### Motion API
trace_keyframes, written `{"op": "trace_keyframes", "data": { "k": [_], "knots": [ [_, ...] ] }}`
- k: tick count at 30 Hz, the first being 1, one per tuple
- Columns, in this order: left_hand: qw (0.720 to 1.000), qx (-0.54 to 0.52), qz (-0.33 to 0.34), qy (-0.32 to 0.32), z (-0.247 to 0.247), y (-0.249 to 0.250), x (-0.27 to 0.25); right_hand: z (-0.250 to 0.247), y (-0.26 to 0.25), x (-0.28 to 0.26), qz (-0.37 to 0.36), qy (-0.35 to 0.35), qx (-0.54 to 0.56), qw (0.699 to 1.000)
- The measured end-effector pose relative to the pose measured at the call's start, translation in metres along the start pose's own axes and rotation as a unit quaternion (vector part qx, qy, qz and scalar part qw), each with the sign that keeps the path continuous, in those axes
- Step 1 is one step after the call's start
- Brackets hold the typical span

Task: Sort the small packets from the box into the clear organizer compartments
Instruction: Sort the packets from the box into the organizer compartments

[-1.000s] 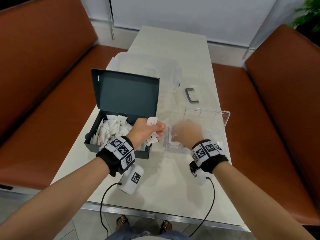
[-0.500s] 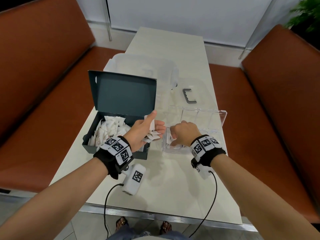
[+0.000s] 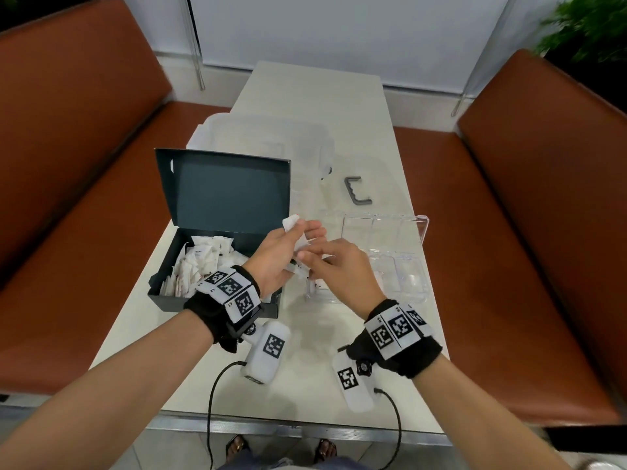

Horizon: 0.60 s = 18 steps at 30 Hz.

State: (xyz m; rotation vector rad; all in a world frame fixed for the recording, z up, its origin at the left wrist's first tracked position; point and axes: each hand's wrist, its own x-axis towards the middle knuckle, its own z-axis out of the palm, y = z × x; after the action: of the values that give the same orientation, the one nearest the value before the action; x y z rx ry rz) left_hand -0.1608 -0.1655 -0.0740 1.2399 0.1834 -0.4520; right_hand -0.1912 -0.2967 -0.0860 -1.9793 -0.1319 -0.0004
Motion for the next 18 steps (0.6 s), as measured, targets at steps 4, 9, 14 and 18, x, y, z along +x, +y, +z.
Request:
{"op": "trace_keyframes", "data": {
  "k": [4,9,14,18],
  "knots": [
    [0.998,-0.060,-0.006,-0.005,0.006,0.001,0.002,-0.005,0.007,0.004,0.061,0.064,0.058,0.994],
    [0.997,-0.068,-0.032,-0.029,0.004,0.000,0.003,-0.016,0.010,0.005,0.079,0.101,0.129,0.983],
    [0.995,-0.088,-0.040,-0.008,0.001,-0.007,0.005,-0.019,0.016,0.002,0.084,0.124,0.138,0.979],
    [0.996,-0.065,-0.048,-0.031,-0.003,-0.013,0.004,-0.020,0.020,0.003,0.100,0.130,0.123,0.979]
  ]
}}
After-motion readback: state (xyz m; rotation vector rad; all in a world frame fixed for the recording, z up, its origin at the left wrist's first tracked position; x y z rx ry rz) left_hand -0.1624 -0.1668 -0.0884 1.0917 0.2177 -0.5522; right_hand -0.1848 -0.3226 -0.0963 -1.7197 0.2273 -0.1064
